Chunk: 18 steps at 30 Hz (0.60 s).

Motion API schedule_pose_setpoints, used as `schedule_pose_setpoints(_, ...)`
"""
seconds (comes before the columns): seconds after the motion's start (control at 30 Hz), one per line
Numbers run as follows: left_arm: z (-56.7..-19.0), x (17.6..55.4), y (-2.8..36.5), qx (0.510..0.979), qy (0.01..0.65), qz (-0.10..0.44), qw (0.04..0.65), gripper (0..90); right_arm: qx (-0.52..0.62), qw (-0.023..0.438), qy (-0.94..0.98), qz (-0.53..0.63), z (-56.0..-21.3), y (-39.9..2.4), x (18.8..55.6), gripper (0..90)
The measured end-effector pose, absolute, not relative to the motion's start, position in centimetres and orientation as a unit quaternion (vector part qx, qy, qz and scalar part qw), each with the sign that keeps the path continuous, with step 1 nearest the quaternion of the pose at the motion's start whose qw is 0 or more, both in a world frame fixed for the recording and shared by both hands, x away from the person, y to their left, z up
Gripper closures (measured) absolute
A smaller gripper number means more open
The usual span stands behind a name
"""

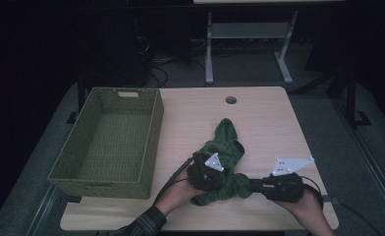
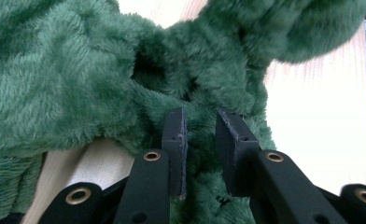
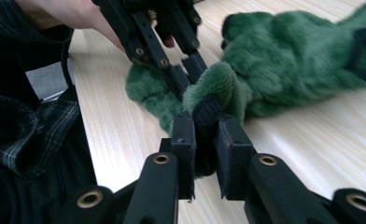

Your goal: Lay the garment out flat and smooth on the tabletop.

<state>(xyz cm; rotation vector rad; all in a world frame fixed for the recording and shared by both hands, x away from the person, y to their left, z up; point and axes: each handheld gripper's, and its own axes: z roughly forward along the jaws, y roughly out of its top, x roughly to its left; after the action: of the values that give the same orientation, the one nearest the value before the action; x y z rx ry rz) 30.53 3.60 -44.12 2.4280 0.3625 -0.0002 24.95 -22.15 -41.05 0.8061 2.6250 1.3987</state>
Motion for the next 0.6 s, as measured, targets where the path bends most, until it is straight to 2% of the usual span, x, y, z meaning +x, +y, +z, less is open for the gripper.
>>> schedule_pose_setpoints(0.27,-43.4,30.4,4.4,0.926,0.144,0.005,0.348,72.1,0.239,0.017,0.866,0.439,-41.6,-18.9,26.7,73.9)
schedule_pose_setpoints(0.6,-41.8,30.2,7.2,0.917,0.169,0.023,0.360,69.3,0.228,-0.008,0.867,0.443,-42.2,-16.8,28.1,62.9)
